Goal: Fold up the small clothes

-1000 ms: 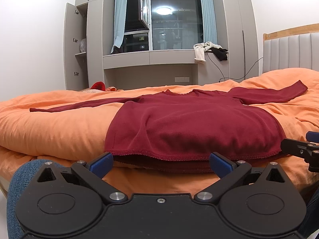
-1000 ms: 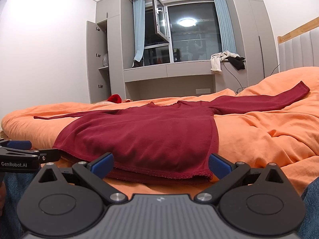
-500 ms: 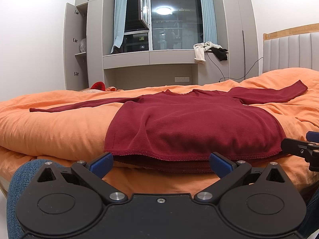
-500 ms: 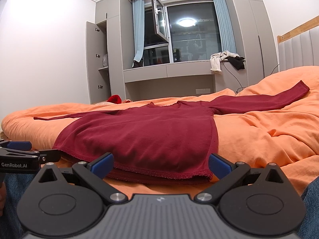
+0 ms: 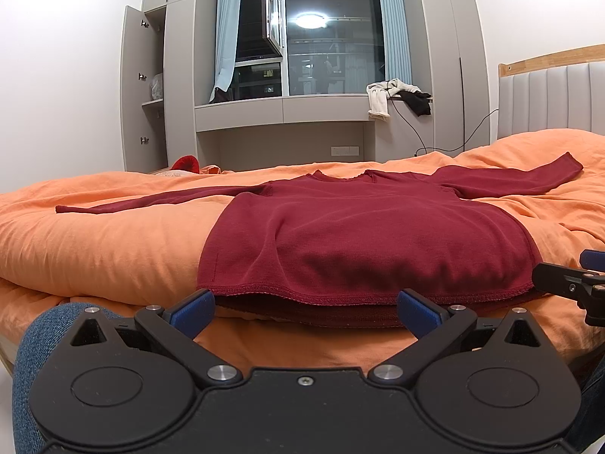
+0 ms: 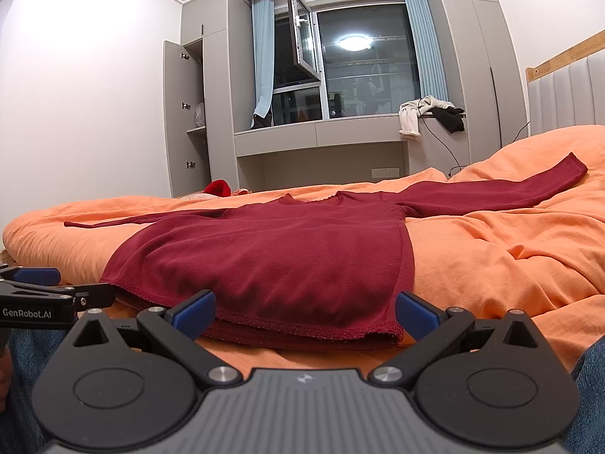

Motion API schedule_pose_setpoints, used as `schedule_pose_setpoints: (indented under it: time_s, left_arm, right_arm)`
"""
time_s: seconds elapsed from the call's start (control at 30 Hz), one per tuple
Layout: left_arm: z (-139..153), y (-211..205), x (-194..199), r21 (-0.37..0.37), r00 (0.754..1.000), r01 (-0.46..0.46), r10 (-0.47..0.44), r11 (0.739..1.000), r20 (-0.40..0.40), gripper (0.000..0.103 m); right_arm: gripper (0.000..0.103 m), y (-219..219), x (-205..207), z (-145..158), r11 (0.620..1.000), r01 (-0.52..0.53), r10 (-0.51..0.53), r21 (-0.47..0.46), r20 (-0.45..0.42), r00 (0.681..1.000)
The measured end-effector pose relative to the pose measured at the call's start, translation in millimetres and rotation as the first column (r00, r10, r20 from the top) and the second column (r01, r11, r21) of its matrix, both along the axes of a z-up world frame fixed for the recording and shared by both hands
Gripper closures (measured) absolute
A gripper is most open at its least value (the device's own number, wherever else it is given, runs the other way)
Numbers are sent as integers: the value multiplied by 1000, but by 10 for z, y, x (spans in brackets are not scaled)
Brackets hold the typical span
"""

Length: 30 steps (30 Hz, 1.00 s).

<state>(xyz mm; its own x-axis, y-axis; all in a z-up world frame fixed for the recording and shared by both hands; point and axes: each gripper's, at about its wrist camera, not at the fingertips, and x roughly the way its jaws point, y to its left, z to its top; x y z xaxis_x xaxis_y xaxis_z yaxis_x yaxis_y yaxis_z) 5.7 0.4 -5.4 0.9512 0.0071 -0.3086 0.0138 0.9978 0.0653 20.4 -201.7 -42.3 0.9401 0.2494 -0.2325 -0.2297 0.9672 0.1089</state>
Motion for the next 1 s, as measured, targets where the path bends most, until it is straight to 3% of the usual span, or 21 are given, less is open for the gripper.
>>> schedule_pose_setpoints:
  time_s: [1.0]
  left_arm:
    - [-11, -4, 16, 3, 1000, 0, 0, 1000, -5, 0]
  right_arm:
    - [0, 4, 14, -10, 1000, 6, -6, 0, -19, 1000]
